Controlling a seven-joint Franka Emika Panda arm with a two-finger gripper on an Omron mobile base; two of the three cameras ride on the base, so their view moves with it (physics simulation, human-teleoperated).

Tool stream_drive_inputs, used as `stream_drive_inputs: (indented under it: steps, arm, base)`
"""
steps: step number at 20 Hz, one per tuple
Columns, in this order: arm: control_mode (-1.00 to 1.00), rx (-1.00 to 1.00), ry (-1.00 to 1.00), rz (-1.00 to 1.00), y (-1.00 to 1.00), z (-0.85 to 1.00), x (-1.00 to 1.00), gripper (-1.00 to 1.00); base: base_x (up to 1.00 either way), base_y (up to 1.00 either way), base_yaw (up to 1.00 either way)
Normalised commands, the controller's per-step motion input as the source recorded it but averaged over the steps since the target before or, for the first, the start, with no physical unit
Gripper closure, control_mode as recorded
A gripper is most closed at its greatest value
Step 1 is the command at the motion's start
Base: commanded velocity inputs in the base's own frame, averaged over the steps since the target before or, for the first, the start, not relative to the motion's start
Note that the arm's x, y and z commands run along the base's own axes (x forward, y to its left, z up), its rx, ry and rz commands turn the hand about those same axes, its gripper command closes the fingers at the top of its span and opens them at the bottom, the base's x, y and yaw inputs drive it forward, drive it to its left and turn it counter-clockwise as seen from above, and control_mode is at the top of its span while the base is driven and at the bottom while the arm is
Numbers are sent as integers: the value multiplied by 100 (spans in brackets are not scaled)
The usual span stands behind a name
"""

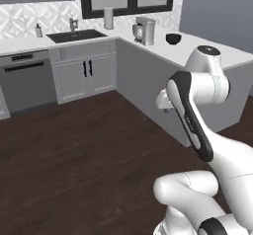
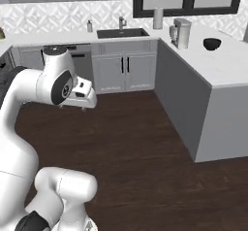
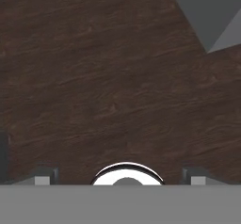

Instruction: Navigate to the stand mixer.

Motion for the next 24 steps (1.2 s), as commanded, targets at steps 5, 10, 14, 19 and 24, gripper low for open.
stream_drive_inputs:
  steps: [5,10,14,19,24]
  arm:
    - [100,0,0,0,0,0,0,-100]
    - [100,0,0,0,0,0,0,-100]
    - [100,0,0,0,0,0,0,-100]
    - [100,0,0,0,0,0,0,-100]
    - [100,0,0,0,0,0,0,-100]
  base:
    - [100,-10,-1]
    - [100,0,-20]
    - [100,4,-43]
    - [100,18,-48]
    - [100,58,-45]
